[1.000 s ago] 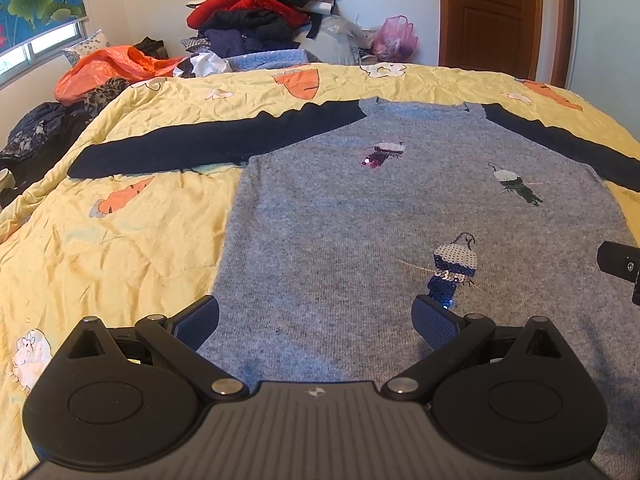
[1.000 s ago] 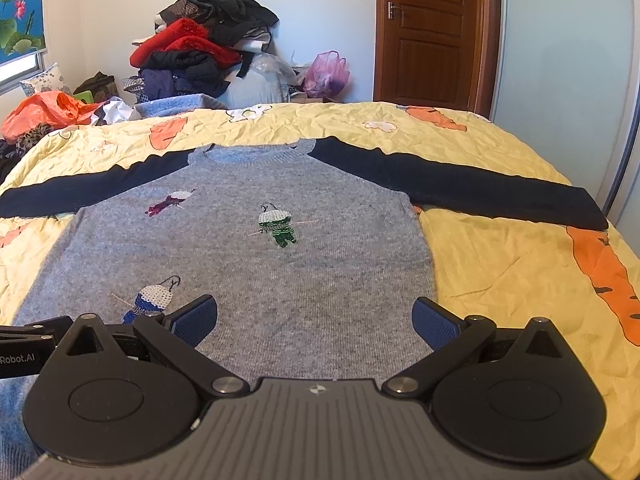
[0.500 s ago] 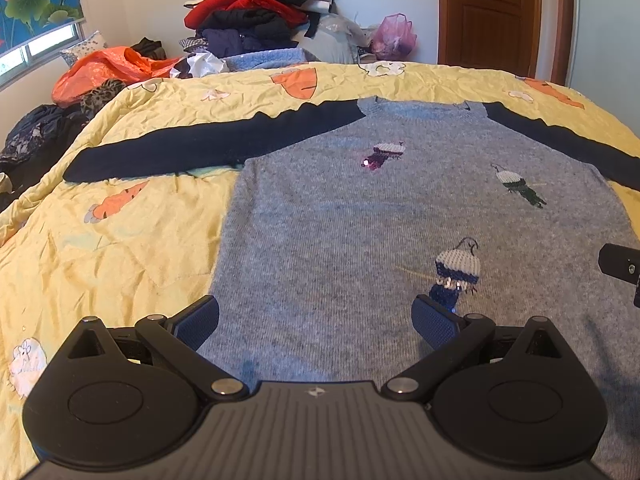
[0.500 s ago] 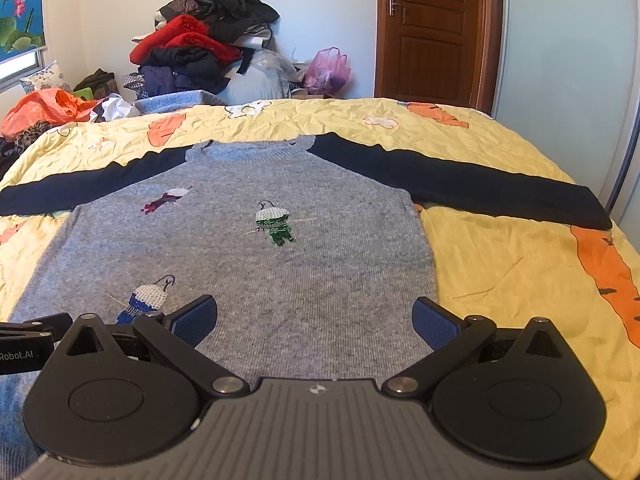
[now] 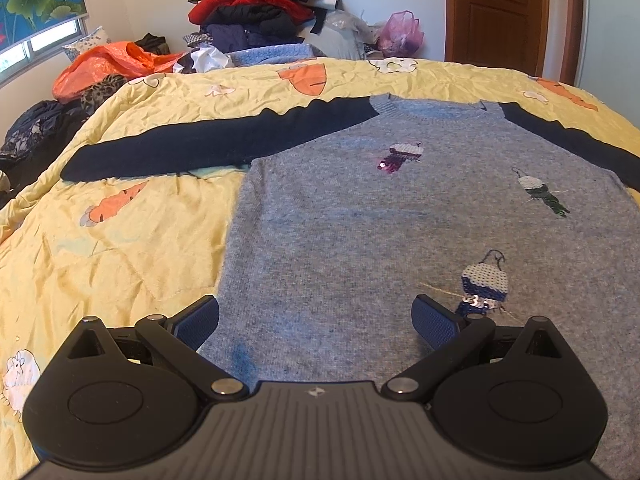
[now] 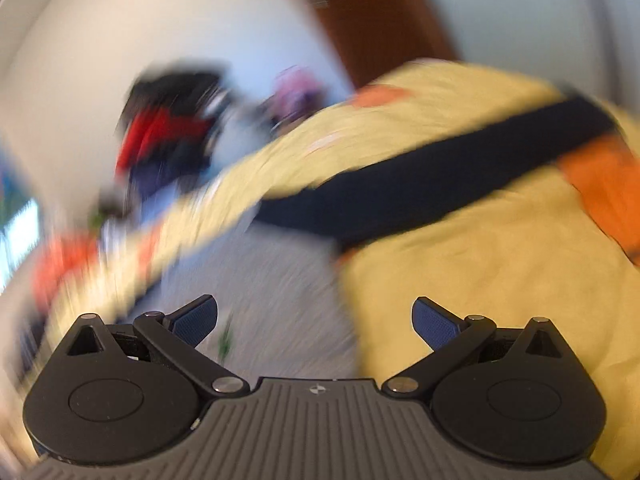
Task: Fold small clothes
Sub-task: 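Grasp the navy sleeve cuff with the right gripper and lift it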
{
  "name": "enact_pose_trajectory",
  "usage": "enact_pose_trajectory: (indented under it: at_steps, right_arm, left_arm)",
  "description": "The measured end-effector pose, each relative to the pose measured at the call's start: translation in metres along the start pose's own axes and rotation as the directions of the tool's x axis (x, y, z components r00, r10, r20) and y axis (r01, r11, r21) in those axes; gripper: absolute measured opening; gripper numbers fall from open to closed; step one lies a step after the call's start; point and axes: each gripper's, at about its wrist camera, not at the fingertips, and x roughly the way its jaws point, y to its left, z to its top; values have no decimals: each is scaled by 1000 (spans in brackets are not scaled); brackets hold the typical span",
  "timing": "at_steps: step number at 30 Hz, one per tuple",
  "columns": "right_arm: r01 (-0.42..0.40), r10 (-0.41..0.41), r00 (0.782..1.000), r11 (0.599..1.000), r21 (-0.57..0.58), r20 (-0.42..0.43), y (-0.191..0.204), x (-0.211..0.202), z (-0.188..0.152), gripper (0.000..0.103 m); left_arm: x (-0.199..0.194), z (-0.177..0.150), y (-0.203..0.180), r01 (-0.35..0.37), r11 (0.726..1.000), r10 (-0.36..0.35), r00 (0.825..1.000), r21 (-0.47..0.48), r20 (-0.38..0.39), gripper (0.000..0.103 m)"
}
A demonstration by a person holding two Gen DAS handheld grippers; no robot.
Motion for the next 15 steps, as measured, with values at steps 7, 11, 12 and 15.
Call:
enact_pose_trajectory:
  at_steps: [7, 11, 12, 15]
  right_arm:
    - [87, -218, 940, 898, 432, 263, -141, -27, 90, 103]
    - [117, -247, 945, 867, 484, 214, -180, -12, 103, 98]
    - [116, -246, 944, 872, 476, 220, -183, -10, 104, 98]
    - [92, -219, 951, 875, 476, 218, -186, 1, 107, 97]
  left_arm:
    - [10, 4, -1, 5, 1000, -5, 1000, 2, -9, 103]
    - [17, 8, -11, 17, 1000, -17, 1000, 11, -20, 103]
    - [18, 8, -14, 24, 1000, -24, 1000, 14, -19, 103]
    - [17, 10, -20, 68, 998, -68, 998, 19, -1, 103]
